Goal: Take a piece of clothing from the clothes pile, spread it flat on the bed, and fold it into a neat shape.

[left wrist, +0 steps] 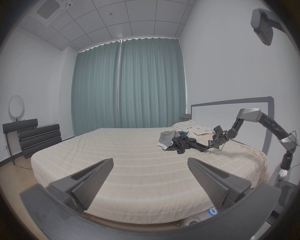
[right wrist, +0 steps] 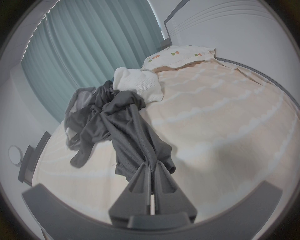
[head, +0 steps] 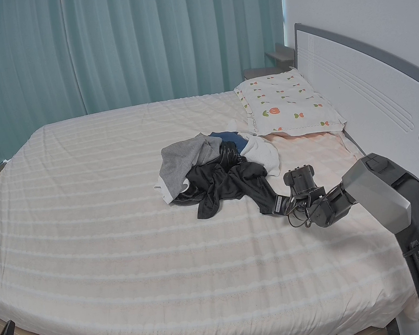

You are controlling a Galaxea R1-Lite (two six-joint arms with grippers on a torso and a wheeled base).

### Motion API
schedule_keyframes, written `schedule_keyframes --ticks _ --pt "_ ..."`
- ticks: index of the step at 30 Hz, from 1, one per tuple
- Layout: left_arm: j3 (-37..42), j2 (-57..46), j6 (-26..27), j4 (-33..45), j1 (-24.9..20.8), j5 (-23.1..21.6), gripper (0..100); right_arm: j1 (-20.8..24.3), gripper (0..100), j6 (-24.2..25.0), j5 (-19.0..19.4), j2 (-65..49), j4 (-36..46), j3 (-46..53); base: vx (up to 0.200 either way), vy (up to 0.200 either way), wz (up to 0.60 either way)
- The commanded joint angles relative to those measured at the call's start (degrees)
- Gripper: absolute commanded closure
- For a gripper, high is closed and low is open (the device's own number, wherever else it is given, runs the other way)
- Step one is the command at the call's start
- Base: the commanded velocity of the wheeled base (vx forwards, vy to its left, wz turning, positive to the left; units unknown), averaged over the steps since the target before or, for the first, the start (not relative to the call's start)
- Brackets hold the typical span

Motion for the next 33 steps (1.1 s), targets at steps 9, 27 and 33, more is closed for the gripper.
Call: schedule_keyframes --ticks 9,27,33 --pt "-6.11 1.16 -5.5 -5.36 0.01 -0.52 0 8.46 100 0.22 7.94 -38.47 -29.36 58.36 0.0 0.0 0.0" --pt "-15.51 57.76 2.23 -24.87 -14.41 -5.88 0 15.23 100 5.06 9.7 -60.0 -30.15 65.57 0.0 0.0 0.0" --pt "-15.78 77.1 -3.48 -33.57 -26.62 0.36 0 15.85 100 5.06 10.4 -58.51 -30.41 63.46 0.0 0.0 0.0"
